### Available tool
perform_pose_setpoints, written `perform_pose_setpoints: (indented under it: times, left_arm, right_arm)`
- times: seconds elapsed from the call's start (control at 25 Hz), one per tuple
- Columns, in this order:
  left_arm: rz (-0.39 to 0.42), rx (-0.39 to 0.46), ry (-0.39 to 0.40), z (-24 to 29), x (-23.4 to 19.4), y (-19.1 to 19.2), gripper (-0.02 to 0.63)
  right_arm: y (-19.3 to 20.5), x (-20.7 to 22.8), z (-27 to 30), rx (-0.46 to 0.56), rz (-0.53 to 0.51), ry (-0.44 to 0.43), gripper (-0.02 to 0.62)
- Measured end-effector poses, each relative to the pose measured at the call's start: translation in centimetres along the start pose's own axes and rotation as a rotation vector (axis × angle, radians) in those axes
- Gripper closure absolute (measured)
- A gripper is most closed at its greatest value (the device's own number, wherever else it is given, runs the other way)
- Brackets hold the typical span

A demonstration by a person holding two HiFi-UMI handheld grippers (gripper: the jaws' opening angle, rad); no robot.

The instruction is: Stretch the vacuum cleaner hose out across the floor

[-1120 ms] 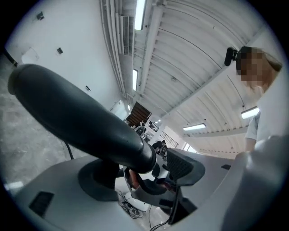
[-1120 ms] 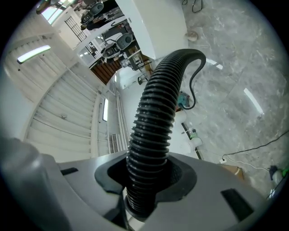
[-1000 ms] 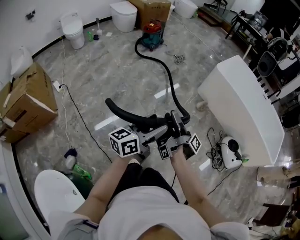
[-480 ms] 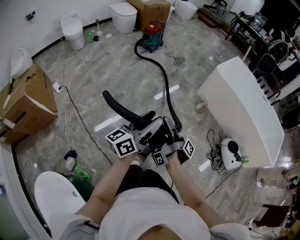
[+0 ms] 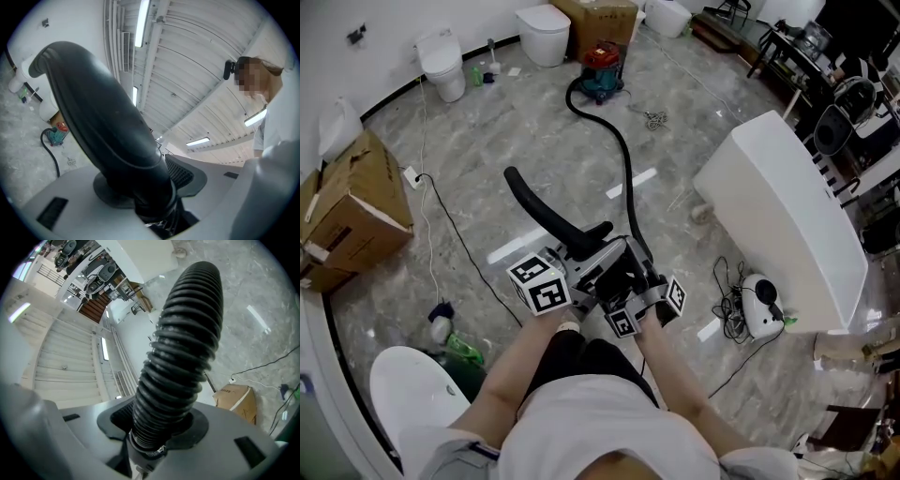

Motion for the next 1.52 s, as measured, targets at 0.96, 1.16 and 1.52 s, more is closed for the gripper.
perform_pose_setpoints:
  times: [0.96, 1.16, 1.52]
  left_arm:
    - [0.210, -0.231, -0.202, -3.5, -2.8, -3.4, 0.397]
    - [0.101, -0.256, -0.262, -4.3, -4.5, -1.5, 0.397]
    - [-0.240, -0.055, -0.516, -8.1, -11.6, 0.6, 0.309]
  right_arm:
    - [-0.4, -0.5, -3.2, -0.153, -0.079, 0.074, 0.371]
    - [-1.3, -0.9, -3.8, -0.108, -0.098, 0.069, 0.373]
    - [-1.9, -1.2, -3.5, -0.073, -0.116, 0.048, 0.371]
Point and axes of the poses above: the fingertips, and each gripper's own axes: z forward along the fingers, x to its right, y out of its underside, the point moved 8 cm from there along -z, backward along the fingers, and after that the axes turned 15 degrees about -x, right-handed, at the moved point
